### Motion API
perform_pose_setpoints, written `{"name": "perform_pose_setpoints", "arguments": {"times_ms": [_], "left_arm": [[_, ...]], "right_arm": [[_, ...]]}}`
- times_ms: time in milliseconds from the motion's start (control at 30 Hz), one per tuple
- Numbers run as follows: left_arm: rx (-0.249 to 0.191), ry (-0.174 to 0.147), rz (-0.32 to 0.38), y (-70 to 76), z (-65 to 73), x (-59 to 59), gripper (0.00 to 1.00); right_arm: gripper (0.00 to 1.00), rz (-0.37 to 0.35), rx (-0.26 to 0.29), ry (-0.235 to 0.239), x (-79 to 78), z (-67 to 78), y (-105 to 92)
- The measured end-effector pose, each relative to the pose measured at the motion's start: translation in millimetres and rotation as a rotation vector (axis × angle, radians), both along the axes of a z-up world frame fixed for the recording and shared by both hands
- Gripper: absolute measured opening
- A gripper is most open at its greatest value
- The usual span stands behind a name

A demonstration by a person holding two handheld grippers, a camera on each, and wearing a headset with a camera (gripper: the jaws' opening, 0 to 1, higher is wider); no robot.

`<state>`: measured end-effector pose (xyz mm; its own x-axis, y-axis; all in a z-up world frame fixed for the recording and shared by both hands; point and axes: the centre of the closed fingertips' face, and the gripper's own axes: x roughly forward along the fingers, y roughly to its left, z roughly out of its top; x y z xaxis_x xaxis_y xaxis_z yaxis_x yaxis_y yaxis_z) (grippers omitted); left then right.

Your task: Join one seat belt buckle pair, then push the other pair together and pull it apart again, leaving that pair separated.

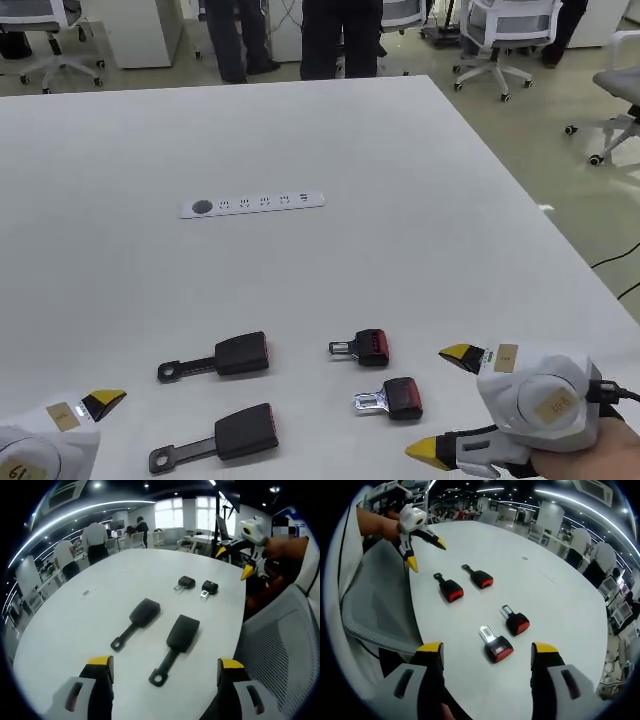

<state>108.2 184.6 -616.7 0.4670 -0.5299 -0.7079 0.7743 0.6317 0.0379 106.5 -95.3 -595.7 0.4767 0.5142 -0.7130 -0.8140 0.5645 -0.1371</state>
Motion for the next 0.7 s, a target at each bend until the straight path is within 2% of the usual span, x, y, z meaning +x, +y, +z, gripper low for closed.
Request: {"name": "perform_pose_setpoints", "arguments": {"times_ms": [100,167,300,467,567,700], "left_arm": [[0.008,0.002,0.002,2.2,-3.7,2.8,0.84],[0.011,0.014,-0.014,1.1,-6.2,1.2,0.81],[0.038,0.016,-0.036,0.3,-11.3,3.3,0.78],[0.054,0.014,-0.076,-10.5,-10.6,7.3,0.74],[0.065,0.006,-0.101,-17.1,-10.6,11.6,0.70],[0.064,0.017,-0.148,-29.2,-15.2,10.0,0.64]], "right_arm": [[0.69,0.012,0.010,0.003,1.7,-1.9,3.7],[0.68,0.020,0.017,0.006,3.0,-5.8,5.1],[0.65,0.037,0.012,0.016,4.8,-9.2,8.8],[0.60,0.065,-0.008,0.028,10.4,-22.5,6.8],[0.53,0.091,-0.004,0.053,9.4,-26.7,8.8],[0.51,0.114,-0.027,0.053,11.6,-34.7,8.1]]}}
